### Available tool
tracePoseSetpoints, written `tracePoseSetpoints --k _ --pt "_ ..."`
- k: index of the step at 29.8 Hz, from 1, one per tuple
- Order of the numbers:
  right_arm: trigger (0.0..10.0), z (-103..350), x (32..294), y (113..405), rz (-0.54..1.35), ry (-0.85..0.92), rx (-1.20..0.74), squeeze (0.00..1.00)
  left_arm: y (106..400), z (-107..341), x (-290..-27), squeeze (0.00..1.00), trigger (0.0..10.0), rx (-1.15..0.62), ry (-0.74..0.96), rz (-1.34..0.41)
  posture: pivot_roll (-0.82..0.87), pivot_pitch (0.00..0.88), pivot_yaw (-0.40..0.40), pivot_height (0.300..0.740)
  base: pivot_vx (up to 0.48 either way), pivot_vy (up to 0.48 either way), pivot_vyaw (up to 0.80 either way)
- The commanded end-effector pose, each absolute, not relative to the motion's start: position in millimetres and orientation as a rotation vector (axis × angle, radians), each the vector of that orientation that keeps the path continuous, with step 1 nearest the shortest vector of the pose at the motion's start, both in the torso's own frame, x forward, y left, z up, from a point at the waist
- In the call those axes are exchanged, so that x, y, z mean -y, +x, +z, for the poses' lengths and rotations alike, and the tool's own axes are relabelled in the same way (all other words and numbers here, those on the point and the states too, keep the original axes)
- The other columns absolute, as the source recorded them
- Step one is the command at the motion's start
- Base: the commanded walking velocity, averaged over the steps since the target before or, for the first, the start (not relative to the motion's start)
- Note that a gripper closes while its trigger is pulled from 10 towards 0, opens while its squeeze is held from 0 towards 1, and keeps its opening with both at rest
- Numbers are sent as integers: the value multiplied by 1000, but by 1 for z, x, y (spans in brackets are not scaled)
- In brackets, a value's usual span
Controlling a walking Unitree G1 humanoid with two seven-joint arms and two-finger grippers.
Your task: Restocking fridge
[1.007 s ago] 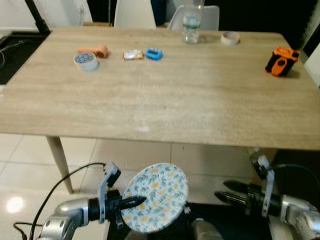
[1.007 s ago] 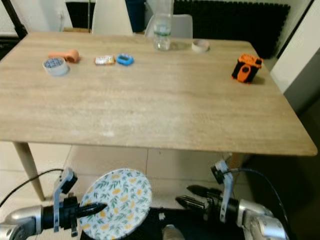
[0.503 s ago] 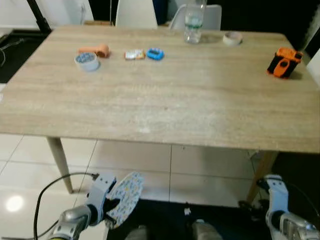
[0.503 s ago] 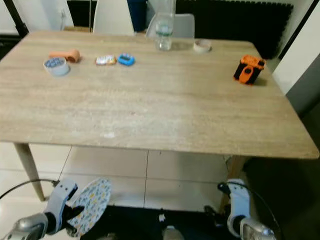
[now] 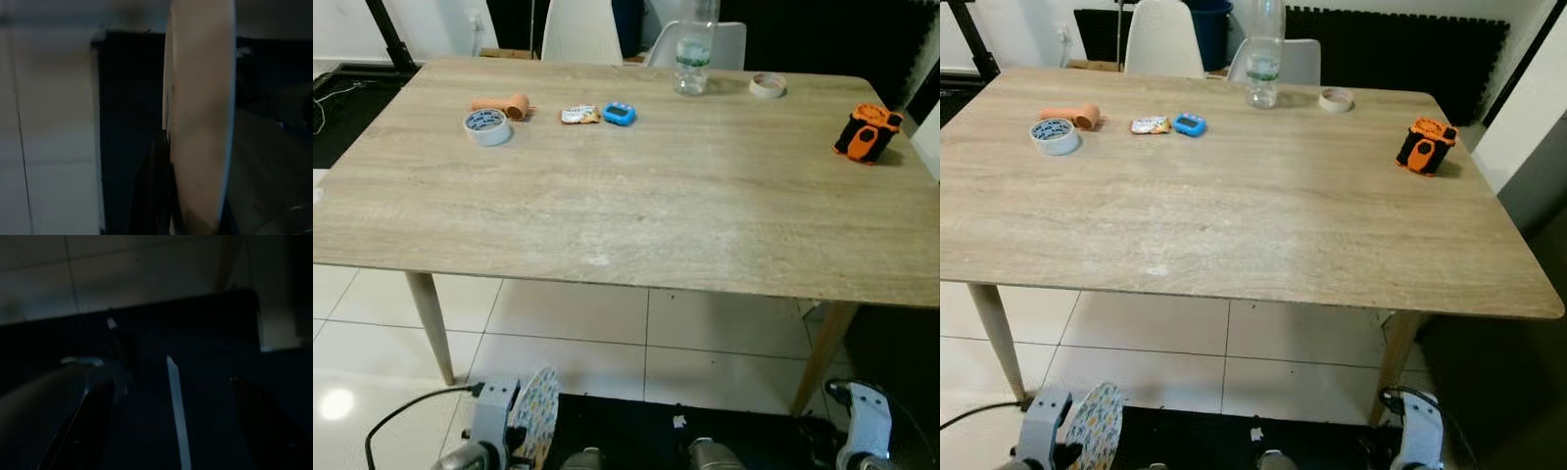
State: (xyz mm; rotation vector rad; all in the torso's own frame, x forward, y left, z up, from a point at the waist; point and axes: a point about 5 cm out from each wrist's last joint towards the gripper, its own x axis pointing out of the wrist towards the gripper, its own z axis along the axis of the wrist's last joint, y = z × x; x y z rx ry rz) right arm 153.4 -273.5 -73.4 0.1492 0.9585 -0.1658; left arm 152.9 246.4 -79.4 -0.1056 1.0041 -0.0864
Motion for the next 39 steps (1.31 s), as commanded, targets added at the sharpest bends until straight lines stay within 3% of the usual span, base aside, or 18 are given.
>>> tracePoseSetpoints --k 1,10,21,33,39 --pt "10000 -84 268 133 -172 139 -1038 0 131 -91 -239 0 10000 -1077 -167 -21 56 85 -20 740 0 0 0" --pt "10000 -89 271 118 -225 144 -1064 0 107 -101 -235 0 10000 -1126 -231 68 42 88 -11 740 0 0 0" --pt "10000 -83 279 126 -272 143 -1020 0 128 -91 -252 0 10000 -1057 -219 152 4 75 -2 740 0 0 0" --pt "10000 -74 293 136 -336 153 -971 0 135 -94 -231 0 10000 -1063 -230 107 -35 91 -40 740 0 0 0" --pt "10000 -72 290 145 -316 139 -959 0 111 -106 -215 0 10000 -1138 -238 75 -14 88 -54 740 0 0 0"
